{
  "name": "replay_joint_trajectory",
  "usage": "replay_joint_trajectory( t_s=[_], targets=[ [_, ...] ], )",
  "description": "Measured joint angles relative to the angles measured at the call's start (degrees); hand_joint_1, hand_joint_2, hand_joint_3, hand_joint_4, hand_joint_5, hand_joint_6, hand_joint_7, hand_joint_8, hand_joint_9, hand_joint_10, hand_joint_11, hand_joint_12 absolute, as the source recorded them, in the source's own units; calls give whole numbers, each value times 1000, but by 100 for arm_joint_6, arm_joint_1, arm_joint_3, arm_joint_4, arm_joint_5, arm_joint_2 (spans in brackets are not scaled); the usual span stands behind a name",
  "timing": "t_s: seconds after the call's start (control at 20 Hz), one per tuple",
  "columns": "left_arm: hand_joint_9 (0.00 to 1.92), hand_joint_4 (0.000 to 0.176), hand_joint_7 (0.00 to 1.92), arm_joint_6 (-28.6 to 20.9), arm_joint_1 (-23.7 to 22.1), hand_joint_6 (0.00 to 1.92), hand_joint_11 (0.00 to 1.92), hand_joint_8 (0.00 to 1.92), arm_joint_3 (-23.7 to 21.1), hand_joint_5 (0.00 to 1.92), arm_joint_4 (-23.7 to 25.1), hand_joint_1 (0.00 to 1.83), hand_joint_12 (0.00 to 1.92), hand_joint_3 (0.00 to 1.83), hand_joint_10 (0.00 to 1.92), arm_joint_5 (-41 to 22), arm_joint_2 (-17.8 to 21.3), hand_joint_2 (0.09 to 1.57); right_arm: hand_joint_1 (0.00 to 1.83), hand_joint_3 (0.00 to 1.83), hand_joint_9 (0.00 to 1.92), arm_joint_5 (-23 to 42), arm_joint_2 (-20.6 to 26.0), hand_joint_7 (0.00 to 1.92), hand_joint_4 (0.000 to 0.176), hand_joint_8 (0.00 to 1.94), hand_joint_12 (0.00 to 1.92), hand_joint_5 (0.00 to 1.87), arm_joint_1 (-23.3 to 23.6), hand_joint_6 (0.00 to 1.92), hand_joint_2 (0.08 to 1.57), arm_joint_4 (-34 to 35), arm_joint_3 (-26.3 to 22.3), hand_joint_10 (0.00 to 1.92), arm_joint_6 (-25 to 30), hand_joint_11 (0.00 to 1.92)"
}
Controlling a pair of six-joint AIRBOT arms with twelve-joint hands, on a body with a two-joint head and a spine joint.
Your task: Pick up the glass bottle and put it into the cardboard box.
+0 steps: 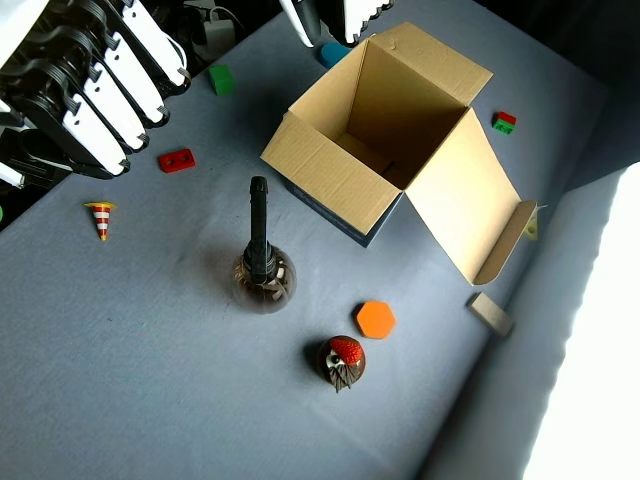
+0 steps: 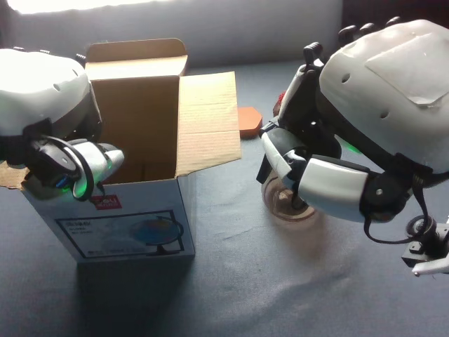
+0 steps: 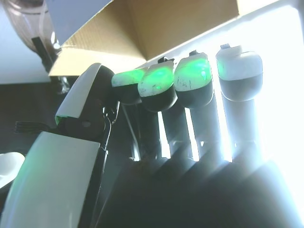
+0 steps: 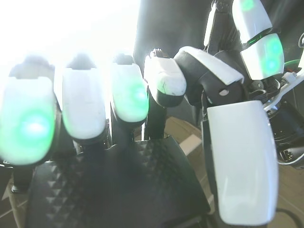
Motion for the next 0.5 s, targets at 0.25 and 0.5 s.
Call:
replay_joint_trajectory(
  t_s=[0.25, 0.5],
  targets=[
    [63, 26, 65, 68, -101, 20, 0, 2, -70, 84, 140, 14, 474, 25, 29, -17, 68, 1219, 0, 178, 0, -223, 74, 205, 0, 138, 1120, 0, 0, 468, 1143, 55, 0, 683, 59, 0],
    [70, 25, 67, 76, -101, 8, 0, 0, -186, 90, 214, 27, 485, 8, 15, 48, 109, 1223, 0, 126, 0, -1145, 365, 228, 0, 95, 1131, 0, 17, 476, 1167, -79, 254, 669, 629, 0]
  ],
)
